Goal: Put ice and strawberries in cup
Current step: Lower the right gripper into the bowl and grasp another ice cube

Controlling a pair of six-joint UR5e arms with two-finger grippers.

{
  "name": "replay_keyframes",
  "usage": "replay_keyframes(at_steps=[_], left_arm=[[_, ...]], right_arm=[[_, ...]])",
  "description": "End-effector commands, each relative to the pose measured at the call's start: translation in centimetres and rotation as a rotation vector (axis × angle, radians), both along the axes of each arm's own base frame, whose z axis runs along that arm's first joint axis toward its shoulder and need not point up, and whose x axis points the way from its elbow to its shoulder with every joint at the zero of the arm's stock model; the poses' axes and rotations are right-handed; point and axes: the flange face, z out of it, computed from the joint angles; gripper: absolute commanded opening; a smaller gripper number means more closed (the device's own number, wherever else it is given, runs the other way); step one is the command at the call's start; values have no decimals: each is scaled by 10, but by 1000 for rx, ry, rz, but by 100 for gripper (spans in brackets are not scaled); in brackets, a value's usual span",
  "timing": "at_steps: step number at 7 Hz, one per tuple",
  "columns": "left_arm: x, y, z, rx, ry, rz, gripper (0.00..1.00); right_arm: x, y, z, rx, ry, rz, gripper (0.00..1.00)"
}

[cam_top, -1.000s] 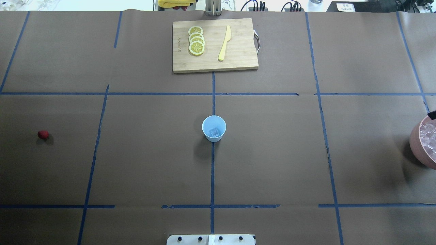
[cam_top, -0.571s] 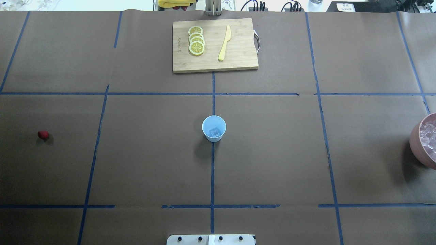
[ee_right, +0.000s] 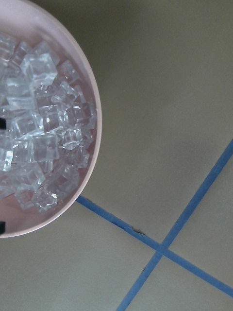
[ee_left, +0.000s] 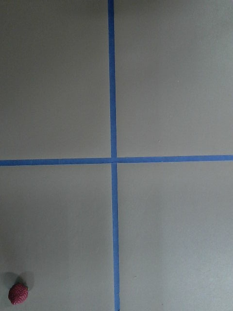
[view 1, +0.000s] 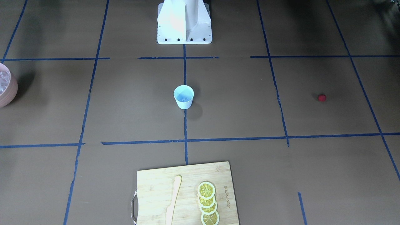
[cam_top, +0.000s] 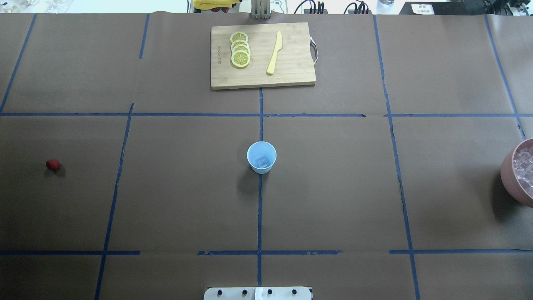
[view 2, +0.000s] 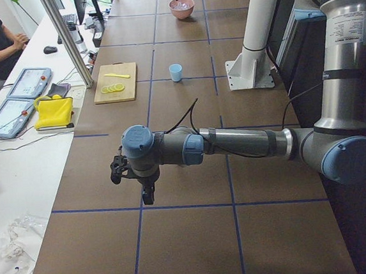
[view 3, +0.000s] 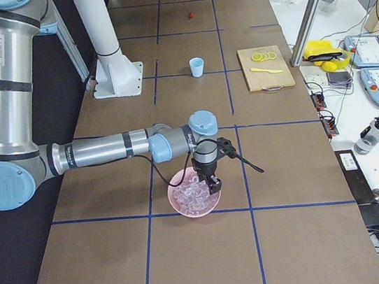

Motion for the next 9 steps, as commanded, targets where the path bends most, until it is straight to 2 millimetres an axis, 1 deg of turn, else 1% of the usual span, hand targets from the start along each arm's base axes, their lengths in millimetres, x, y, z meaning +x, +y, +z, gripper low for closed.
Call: replay_keyframes(at_steps=[1,2,3,5,6,9], left_arm=[[0,0,0,-1,0,-1,100],[0,0,1,-2,0,-1,100],[0,0,1,-4,0,-1,100],[0,0,1,-4,-1,-1,100],[0,0,1,-2,-1,-1,100],[0,0,0,-1,-1,-1,100]], right_arm=[[-2,1,12,-22,17,-8,66],[-5,2,15,-26,19,-14,67],[-13,3,21,-37,24,-34,67],[-21,4,21,-38,25,-51,67],[-19,11,26,-45,27,-55,67],[-19,16,31,-52,32,-65,67]])
